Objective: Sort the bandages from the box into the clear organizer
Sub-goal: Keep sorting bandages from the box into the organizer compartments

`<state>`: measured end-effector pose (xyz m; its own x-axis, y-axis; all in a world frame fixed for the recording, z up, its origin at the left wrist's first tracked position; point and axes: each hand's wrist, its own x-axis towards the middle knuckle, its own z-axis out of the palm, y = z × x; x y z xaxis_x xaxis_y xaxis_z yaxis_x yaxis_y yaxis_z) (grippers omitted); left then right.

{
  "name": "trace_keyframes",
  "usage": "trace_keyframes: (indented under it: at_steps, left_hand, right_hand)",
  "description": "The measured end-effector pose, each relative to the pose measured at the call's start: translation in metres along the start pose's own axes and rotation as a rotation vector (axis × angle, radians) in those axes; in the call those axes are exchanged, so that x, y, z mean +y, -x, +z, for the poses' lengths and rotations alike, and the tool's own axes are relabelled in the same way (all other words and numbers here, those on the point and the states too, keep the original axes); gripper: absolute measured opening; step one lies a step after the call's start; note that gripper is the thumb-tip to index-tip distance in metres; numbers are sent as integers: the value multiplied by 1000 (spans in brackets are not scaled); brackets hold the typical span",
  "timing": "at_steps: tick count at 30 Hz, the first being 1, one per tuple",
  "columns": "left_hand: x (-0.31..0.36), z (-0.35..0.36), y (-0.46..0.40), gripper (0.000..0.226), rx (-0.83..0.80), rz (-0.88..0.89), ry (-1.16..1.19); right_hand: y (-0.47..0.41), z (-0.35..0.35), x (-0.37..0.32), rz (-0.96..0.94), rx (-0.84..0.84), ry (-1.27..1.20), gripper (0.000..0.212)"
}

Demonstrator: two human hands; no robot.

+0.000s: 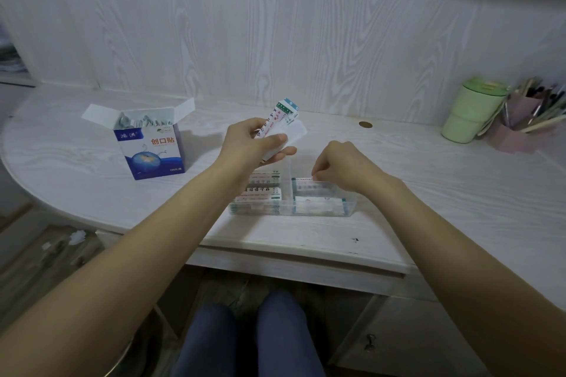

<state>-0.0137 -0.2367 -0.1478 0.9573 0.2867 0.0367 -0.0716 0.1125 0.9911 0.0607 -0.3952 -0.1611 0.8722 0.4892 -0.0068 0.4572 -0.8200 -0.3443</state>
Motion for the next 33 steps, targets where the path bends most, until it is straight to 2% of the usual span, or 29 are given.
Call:
trace_keyframes:
  at_steps: [5, 8, 10, 11, 14, 17, 21, 29, 33]
  left_hand:
    - [5, -3, 2, 25, 7, 8, 15]
    - [7, -5, 5, 25, 14, 18, 14]
    - [8, -5, 7, 22, 6, 24, 2]
    - [9, -5, 9, 21, -11, 24, -4]
    - [11, -5, 13, 15, -78, 20, -26]
    - [13, -8, 15, 5, -68, 24, -47]
    - [12, -14, 14, 8, 7, 51, -163]
    - [11, -16, 15, 17, 18, 44, -105]
    - [13, -15, 16, 17, 67, 11, -43]
  right_hand:
    - [10, -11, 1, -52, 27, -135, 13]
    - [17, -20, -8, -62, 197, -503, 14]
    - [23, -26, -19, -45, 231, -832, 16]
    - [26, -27, -24, -49, 231, -887, 15]
    - [27, -24, -35, -60, 257, -838, 2]
    - [26, -20, -40, -23, 284, -886, 6]
    - [28, -17, -44, -19, 259, -985, 10]
    - [32, -15, -45, -12, 238, -1035, 14]
    - [32, -17, -42, 6, 256, -947, 14]
